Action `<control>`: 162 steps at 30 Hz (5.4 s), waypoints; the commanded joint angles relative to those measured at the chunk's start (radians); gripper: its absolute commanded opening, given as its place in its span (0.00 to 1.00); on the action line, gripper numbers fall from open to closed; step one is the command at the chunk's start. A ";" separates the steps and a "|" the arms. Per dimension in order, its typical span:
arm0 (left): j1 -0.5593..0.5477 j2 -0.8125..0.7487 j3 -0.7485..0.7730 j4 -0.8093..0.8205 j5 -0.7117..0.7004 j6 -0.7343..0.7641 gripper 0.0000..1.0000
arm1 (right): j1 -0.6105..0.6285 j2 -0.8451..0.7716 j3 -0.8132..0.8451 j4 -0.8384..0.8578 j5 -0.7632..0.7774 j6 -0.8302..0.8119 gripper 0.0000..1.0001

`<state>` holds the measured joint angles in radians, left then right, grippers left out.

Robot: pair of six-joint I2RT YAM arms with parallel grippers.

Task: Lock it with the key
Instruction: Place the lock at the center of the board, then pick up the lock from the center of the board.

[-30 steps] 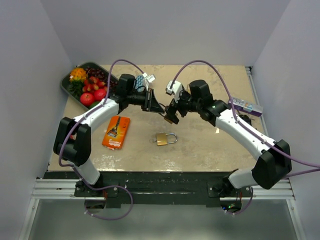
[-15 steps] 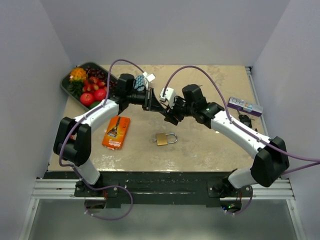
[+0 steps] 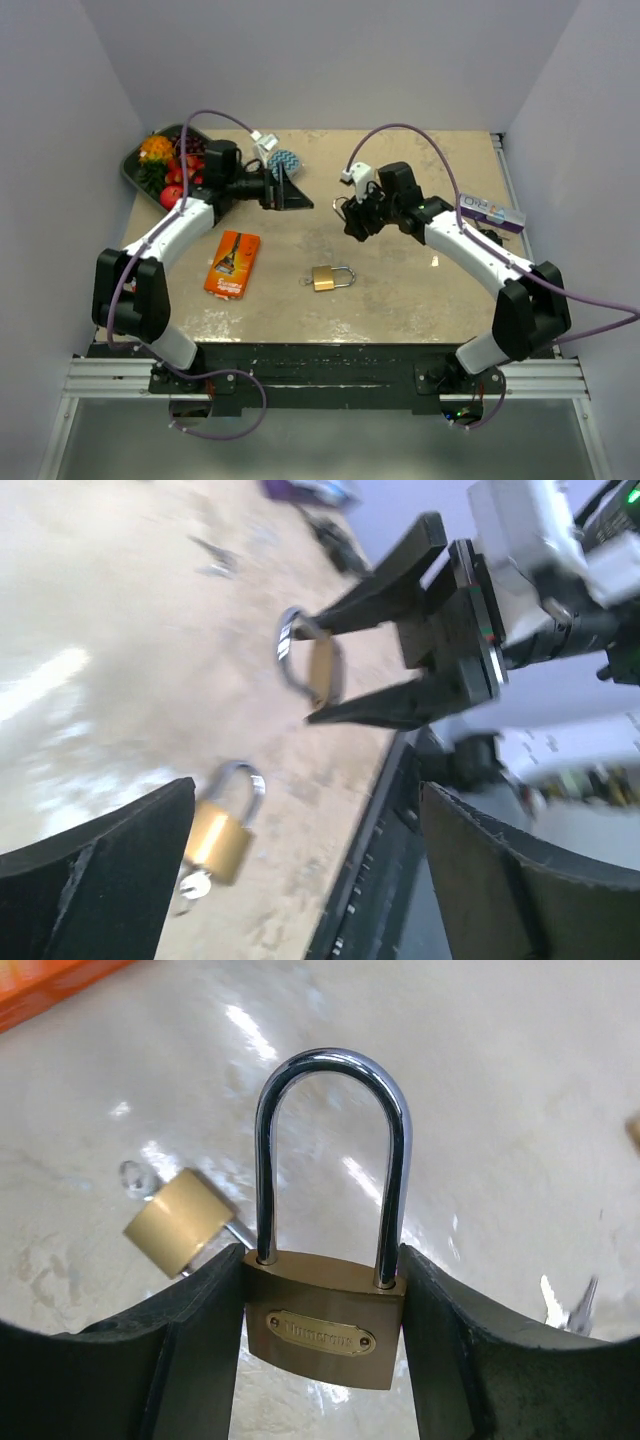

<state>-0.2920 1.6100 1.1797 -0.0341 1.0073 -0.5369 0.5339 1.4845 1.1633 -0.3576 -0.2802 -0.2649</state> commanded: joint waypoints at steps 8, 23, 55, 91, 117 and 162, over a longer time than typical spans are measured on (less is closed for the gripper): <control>0.185 -0.322 -0.030 -0.123 -0.579 0.351 0.99 | -0.121 0.226 0.150 0.023 0.294 0.527 0.00; 0.188 -0.404 -0.041 -0.286 -0.627 0.457 0.99 | -0.147 0.523 0.329 -0.024 0.484 0.685 0.00; 0.189 -0.348 -0.052 -0.354 -0.385 0.601 0.99 | -0.155 0.211 0.217 0.045 -0.051 0.170 0.99; 0.292 -0.395 -0.192 -0.196 -0.197 0.357 0.97 | 0.330 0.269 -0.123 0.137 0.084 -0.416 0.99; 0.324 -0.403 -0.236 -0.061 -0.170 0.270 0.93 | 0.310 0.321 0.036 0.022 0.046 -0.234 0.08; 0.323 -0.433 -0.334 0.002 -0.214 0.226 0.92 | 0.157 0.402 0.278 -0.061 0.207 0.395 0.00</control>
<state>0.0254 1.2057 0.8764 -0.1074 0.7811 -0.2771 0.7559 1.9404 1.3216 -0.4263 -0.0578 0.0017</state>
